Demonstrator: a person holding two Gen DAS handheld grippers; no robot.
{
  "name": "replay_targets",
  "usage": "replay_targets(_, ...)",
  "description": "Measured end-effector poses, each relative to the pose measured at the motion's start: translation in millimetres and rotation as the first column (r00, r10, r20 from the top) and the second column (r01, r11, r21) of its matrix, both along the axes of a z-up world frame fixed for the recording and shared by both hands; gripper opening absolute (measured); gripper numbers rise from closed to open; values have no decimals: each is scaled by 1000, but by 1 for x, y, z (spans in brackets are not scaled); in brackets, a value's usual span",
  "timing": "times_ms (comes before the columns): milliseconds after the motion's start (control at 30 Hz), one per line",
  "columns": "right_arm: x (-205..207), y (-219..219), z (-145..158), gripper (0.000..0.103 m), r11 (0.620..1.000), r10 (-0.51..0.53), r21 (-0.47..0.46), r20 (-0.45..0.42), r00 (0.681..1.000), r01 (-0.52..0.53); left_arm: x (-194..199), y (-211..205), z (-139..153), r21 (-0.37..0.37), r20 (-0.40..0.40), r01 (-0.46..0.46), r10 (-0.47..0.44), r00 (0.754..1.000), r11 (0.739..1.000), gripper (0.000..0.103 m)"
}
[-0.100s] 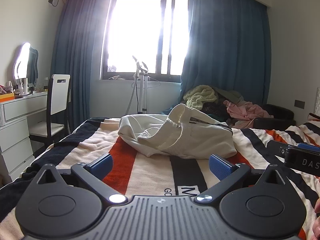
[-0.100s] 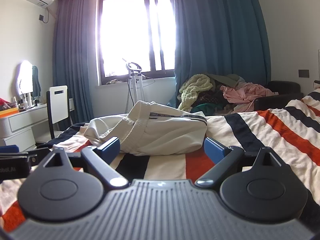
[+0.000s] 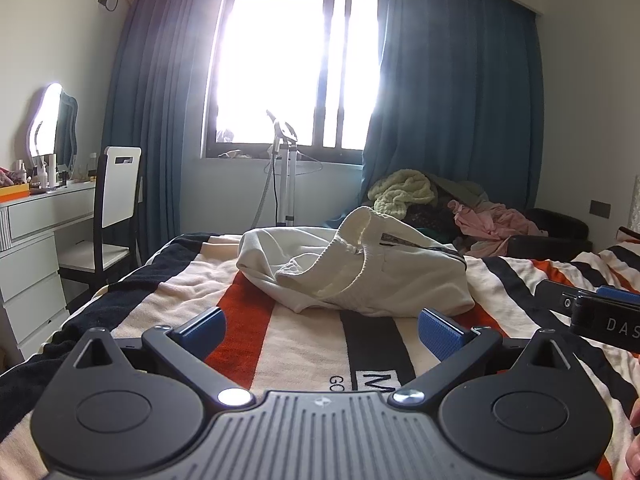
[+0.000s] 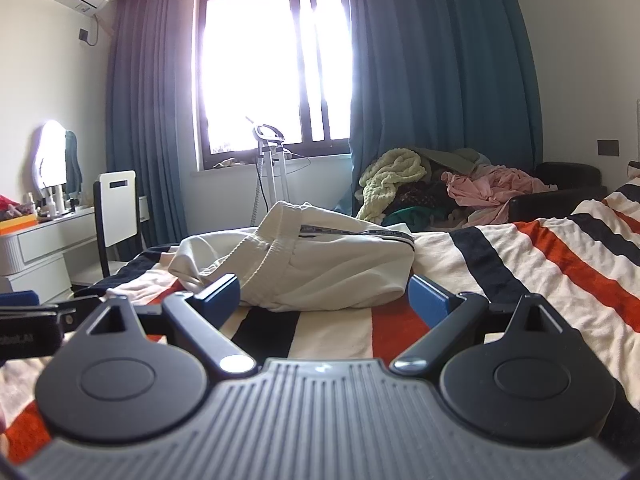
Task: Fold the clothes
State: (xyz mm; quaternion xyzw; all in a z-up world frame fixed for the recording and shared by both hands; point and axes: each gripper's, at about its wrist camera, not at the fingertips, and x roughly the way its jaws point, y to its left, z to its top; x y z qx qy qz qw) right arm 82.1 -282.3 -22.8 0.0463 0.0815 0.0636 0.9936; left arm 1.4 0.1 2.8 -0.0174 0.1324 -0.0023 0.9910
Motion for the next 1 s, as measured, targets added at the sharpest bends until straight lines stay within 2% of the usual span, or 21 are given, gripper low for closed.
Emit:
replay_targets(500,0,-1,1,93,1000,-13,-3,2,1000,13,11,1,-16,-2,-23,-14,14,1000,1000,103)
replay_targets(1000,-1,-4,3,93,1000,-18,6,2,1000,18,12,1,-16,-5,-39,-16,16,999,1000,103)
